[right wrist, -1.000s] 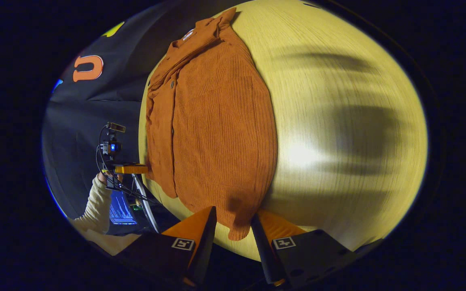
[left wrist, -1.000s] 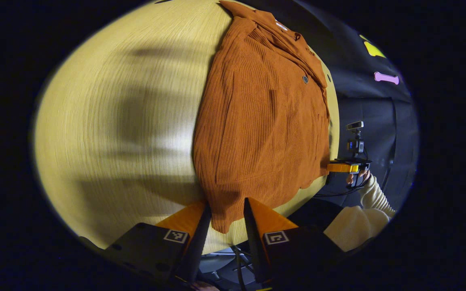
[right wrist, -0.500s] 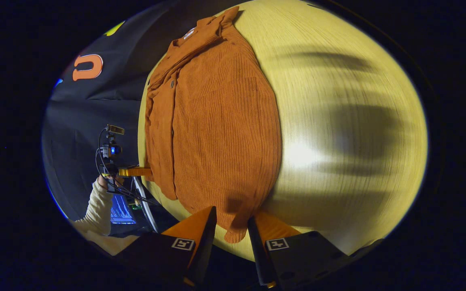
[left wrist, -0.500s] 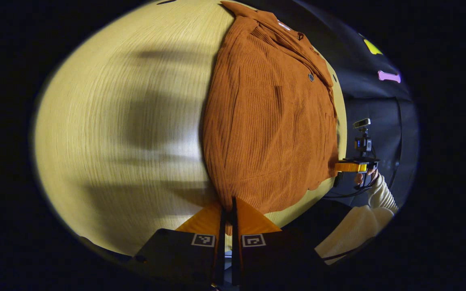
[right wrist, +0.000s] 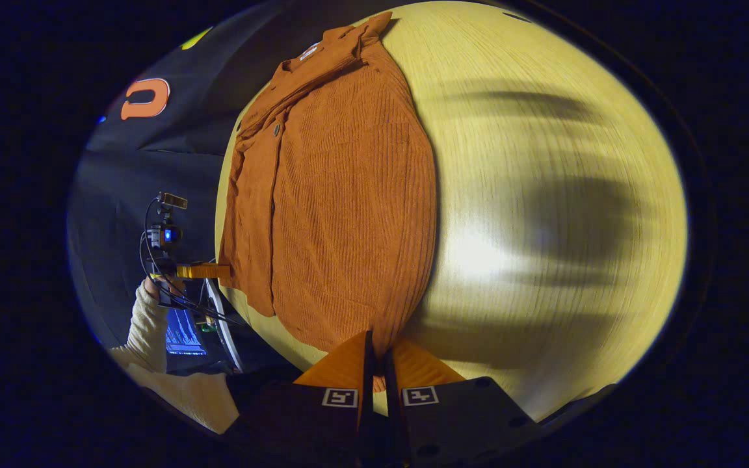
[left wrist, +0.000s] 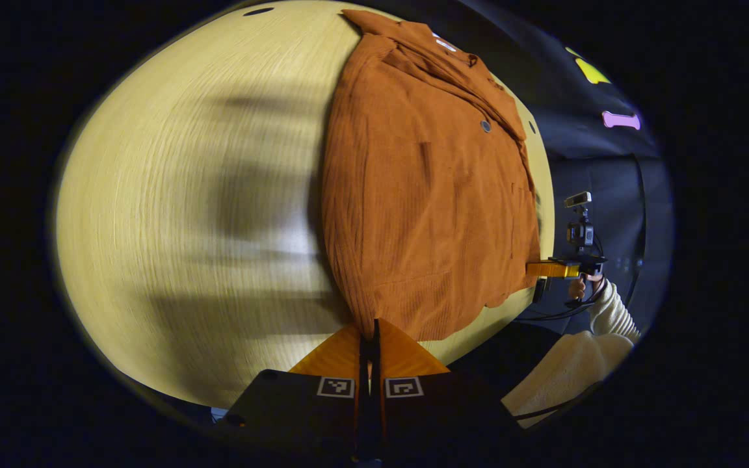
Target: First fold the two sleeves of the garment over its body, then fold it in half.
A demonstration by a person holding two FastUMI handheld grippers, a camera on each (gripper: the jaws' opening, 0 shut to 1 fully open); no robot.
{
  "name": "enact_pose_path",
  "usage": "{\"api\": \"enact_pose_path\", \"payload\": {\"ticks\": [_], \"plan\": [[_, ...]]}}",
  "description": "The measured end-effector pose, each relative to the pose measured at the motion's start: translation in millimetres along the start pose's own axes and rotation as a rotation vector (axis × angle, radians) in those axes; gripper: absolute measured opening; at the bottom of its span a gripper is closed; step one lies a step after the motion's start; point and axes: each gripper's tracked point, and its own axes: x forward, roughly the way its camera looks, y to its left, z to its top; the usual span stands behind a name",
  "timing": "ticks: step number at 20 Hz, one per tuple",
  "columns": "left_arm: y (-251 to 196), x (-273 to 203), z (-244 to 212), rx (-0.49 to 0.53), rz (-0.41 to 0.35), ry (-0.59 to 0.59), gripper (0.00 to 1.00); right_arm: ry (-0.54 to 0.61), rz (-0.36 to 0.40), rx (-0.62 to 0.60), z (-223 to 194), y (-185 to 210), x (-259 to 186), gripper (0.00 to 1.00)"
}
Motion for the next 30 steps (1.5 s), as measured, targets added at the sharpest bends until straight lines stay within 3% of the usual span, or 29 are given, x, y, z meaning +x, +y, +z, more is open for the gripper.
{"api": "enact_pose_path", "payload": {"ticks": [1,9,13,17,23,30], "plan": [[0.9,-1.9,-0.3,0.005,0.011,0.002,0.03,-0.026,-0.003,0.010,6.6,-5.2,-2.1,0.02],[-35.5,-30.7,27.4,0.088,0.047,-0.037,0.03,-0.104,0.111,-0.015,11.6,46.2,-37.9,0.02],[-56.3,-57.0,50.6,0.193,0.082,-0.091,0.03,-0.174,0.160,-0.059,36.7,82.2,-59.6,0.01],[-69.6,-83.3,79.3,0.312,0.128,-0.166,0.03,-0.262,0.187,-0.120,76.7,116.6,-90.1,0.01],[-92.1,-125.7,160.7,0.424,0.152,-0.336,0.03,-0.381,0.186,-0.188,147.4,162.9,-134.4,0.01],[-90.0,-150.6,259.9,0.440,0.168,-0.481,0.03,-0.488,0.165,-0.209,238.0,199.7,-150.8,0.01]]}}
